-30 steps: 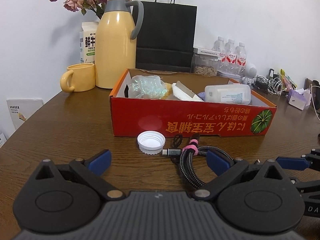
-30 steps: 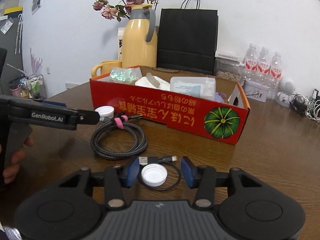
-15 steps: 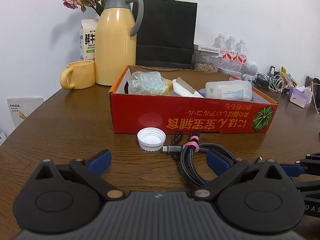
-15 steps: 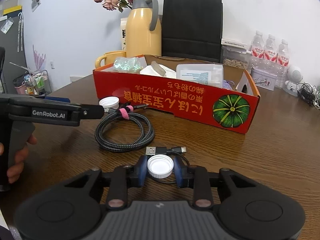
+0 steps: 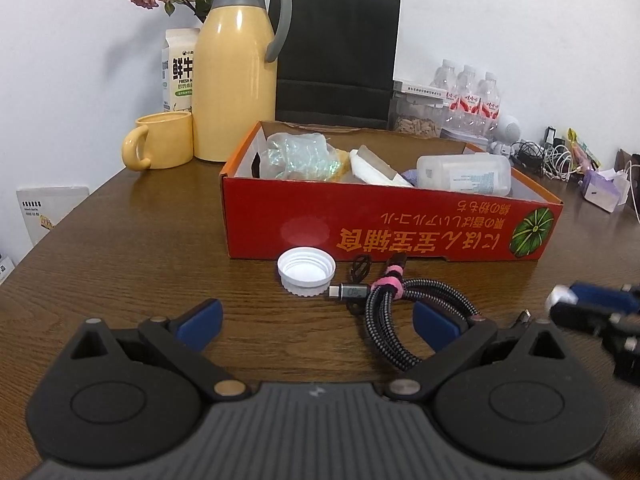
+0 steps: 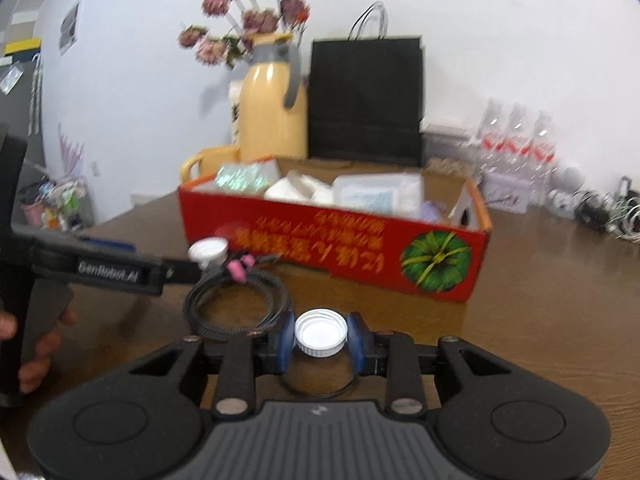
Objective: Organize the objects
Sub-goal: 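Grasp the white bottle cap with the right tool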
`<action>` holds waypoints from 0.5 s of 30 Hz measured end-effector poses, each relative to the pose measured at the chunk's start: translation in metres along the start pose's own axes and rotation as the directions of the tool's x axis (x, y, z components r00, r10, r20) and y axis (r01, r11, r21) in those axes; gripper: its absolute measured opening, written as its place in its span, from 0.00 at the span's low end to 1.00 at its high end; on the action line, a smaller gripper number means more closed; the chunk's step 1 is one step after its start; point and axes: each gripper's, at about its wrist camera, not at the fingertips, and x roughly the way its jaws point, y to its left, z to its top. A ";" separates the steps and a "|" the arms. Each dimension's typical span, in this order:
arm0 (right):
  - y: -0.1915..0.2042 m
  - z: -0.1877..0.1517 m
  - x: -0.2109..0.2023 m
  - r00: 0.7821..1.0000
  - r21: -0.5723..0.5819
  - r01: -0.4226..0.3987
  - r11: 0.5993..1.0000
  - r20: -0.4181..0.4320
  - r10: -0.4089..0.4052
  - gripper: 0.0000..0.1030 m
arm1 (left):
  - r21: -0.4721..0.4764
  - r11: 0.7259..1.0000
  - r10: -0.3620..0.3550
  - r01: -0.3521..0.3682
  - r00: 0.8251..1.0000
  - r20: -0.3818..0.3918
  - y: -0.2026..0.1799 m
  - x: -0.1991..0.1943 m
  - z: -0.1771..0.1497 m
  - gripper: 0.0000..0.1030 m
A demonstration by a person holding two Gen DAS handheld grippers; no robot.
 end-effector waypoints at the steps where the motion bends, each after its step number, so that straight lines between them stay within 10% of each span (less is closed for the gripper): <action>1: -0.002 0.001 -0.001 1.000 0.001 0.016 1.000 0.013 -0.016 0.27 | 0.004 1.000 -0.001 0.001 1.000 -0.003 -0.001 0.001 0.000 1.00; 15: -0.034 0.004 0.001 0.988 -0.015 0.136 0.991 0.079 -0.134 0.27 | -0.028 0.997 -0.077 0.074 0.989 -0.123 -0.035 0.017 0.014 1.00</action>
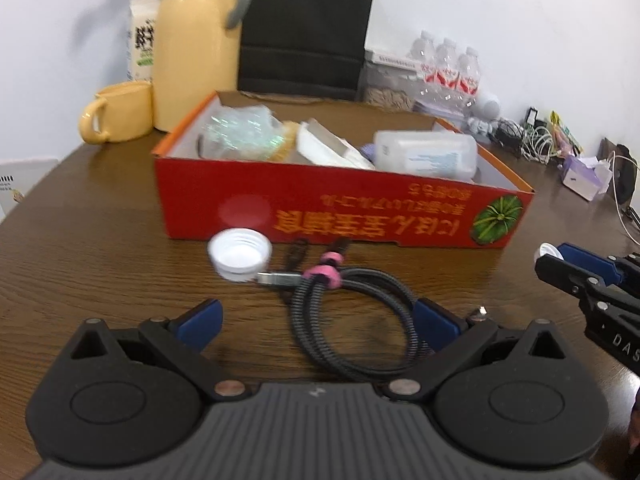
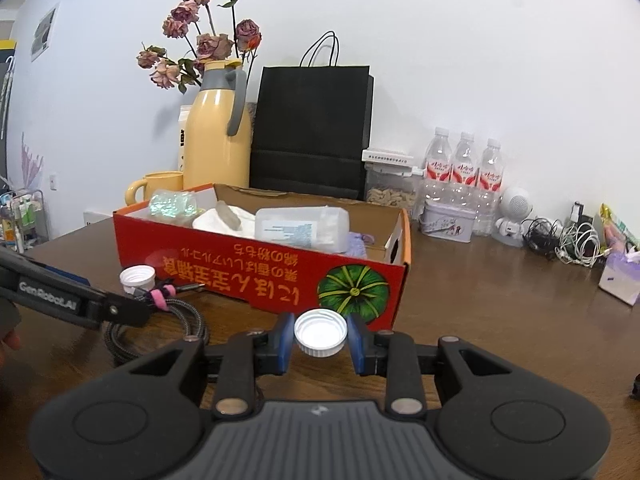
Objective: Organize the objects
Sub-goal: 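Grasp the white bottle cap with the right tool, then grasp the black braided cable with the left tool while the right tool holds the cap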
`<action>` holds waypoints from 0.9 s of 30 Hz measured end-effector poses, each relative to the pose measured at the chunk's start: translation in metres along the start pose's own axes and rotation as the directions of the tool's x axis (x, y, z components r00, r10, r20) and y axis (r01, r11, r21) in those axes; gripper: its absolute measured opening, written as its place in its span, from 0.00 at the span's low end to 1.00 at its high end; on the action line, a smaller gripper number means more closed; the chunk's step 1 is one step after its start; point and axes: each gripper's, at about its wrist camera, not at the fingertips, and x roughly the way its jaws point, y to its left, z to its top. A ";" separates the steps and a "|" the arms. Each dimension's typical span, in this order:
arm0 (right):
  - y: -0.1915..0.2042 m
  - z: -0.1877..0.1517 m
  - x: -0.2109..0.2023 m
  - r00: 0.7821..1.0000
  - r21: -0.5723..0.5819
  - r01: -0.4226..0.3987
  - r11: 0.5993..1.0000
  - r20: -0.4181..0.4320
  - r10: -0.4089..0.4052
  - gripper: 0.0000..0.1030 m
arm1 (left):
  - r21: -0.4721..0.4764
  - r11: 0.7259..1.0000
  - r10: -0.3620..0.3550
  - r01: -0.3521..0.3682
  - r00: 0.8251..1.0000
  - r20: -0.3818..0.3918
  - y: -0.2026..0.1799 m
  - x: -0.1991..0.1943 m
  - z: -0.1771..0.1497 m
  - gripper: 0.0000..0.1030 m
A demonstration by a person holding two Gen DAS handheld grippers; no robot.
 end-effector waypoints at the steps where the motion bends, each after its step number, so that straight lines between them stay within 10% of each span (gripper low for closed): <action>1: -0.001 0.000 0.000 1.000 0.003 0.000 1.000 0.003 0.000 0.27 | 0.004 1.000 0.005 -0.005 1.000 -0.009 -0.004 0.003 0.000 1.00; 27: -0.005 -0.003 -0.009 0.998 0.037 -0.047 0.998 0.047 0.045 0.27 | 0.085 0.991 0.113 -0.108 0.992 -0.059 -0.043 0.029 -0.005 1.00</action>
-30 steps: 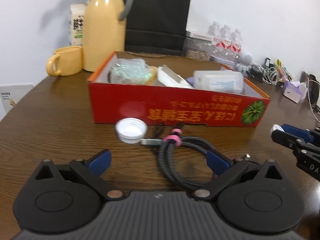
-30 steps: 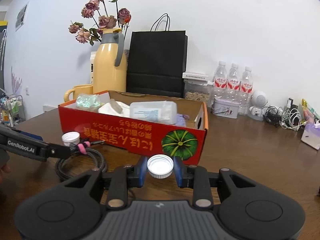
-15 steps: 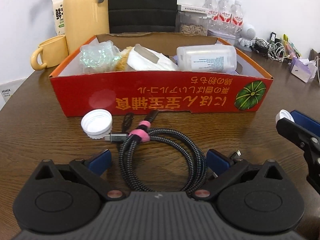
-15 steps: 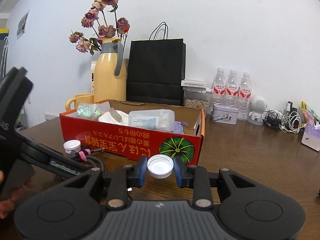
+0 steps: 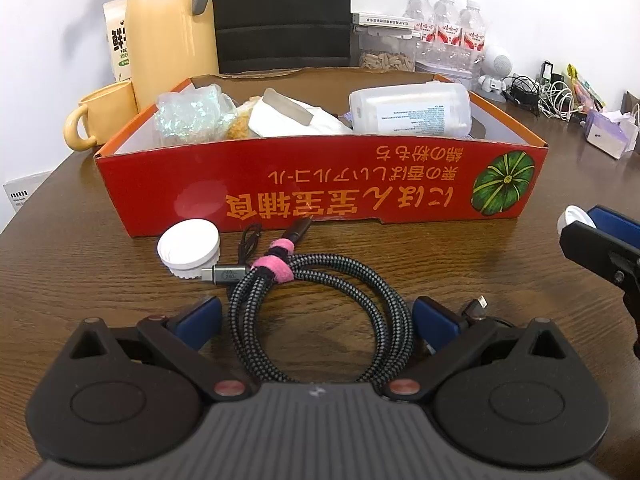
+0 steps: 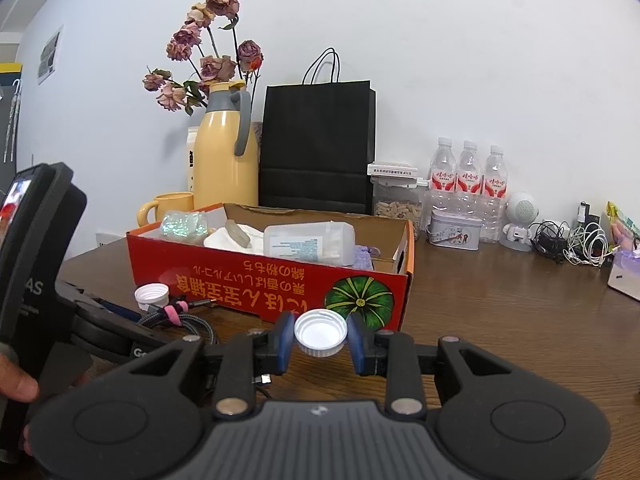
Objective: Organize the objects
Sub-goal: 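Grasp the black braided cable with the left tool while the right tool holds the cap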
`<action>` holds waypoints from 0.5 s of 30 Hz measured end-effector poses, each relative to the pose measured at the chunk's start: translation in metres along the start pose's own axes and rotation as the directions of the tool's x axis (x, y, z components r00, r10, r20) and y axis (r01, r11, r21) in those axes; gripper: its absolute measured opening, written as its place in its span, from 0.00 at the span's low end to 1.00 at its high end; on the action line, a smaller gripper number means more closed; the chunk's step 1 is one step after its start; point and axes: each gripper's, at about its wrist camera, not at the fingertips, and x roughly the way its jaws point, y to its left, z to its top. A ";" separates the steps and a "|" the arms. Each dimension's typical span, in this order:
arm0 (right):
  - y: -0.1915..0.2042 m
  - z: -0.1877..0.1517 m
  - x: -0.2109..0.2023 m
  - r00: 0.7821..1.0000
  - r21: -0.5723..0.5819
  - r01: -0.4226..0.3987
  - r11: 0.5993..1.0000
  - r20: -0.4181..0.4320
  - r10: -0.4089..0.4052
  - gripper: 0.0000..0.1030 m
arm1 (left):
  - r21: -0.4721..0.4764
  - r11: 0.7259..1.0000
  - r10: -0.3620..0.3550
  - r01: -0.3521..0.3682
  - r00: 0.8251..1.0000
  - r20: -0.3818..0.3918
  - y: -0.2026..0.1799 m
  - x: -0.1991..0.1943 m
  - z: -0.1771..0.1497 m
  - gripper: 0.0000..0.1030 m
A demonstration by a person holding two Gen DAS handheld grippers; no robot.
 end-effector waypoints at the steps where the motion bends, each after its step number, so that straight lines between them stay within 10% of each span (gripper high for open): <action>1: 0.000 0.000 0.000 1.000 0.001 0.000 1.000 -0.001 0.000 0.27 | 0.002 1.000 -0.002 0.002 1.000 0.000 0.000 0.000 0.000 1.00; 15: 0.000 0.000 0.001 1.000 0.002 0.008 1.000 -0.008 -0.008 0.27 | 0.031 0.998 -0.059 0.056 0.994 0.095 0.003 -0.030 -0.006 0.89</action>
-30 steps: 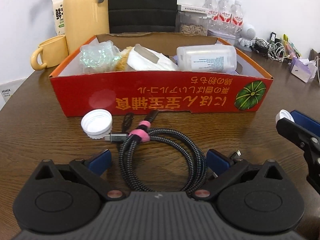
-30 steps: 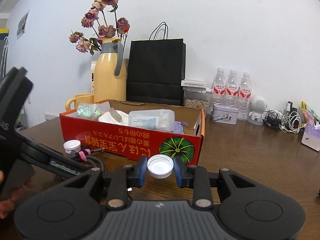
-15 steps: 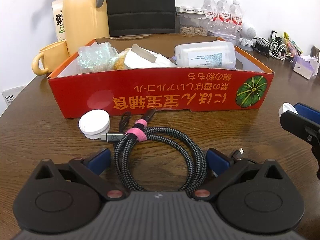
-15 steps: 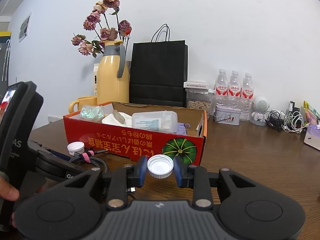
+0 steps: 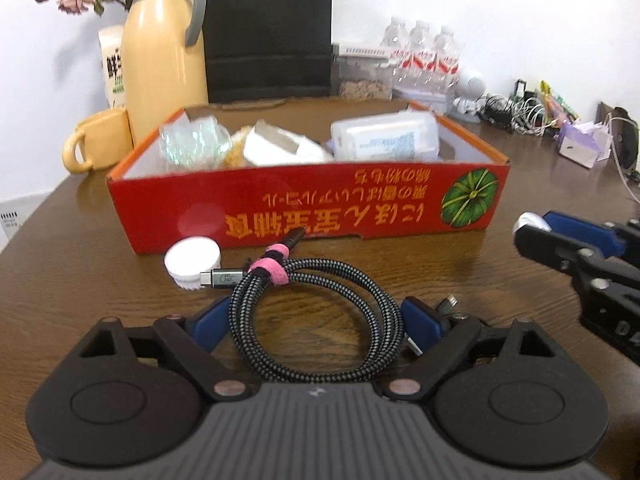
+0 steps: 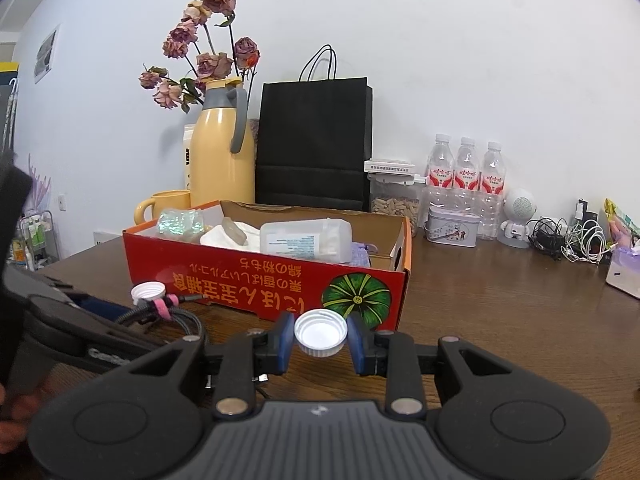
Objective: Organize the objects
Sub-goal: 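Grasp the black braided cable with the left tool while the right tool holds the cap, then carry the cap and braided cable into the box and open both tools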
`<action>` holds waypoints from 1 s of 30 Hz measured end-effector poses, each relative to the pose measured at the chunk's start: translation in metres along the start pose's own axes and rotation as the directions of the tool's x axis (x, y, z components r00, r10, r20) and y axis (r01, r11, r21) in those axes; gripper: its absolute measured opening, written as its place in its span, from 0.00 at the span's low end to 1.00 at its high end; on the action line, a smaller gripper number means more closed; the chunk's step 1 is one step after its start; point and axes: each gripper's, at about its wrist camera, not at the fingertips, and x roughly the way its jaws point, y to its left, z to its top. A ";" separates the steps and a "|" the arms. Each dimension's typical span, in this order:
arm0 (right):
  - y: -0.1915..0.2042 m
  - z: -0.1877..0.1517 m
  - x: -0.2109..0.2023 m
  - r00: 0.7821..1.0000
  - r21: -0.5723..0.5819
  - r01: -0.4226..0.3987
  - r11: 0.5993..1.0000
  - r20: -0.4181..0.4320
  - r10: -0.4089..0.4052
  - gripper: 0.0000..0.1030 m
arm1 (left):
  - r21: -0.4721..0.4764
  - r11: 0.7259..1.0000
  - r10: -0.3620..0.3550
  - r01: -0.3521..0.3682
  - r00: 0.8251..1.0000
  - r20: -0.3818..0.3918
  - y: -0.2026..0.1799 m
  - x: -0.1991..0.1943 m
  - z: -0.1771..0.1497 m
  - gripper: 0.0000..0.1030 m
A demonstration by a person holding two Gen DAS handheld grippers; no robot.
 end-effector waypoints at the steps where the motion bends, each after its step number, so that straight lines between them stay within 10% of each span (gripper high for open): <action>1: 0.000 0.000 0.000 1.000 -0.002 0.000 1.000 0.002 0.000 0.27 | 0.001 1.000 -0.005 0.005 1.000 0.010 0.001 -0.003 0.002 0.89; 16: 0.019 0.057 0.014 0.996 -0.123 0.008 0.992 0.091 0.003 0.27 | -0.016 1.000 -0.022 0.026 0.977 0.214 0.027 -0.034 0.072 0.89; 30: 0.025 0.114 0.111 0.998 -0.125 0.006 0.992 0.062 0.002 0.27 | -0.079 0.995 -0.032 0.053 0.969 0.246 0.051 0.027 0.140 0.89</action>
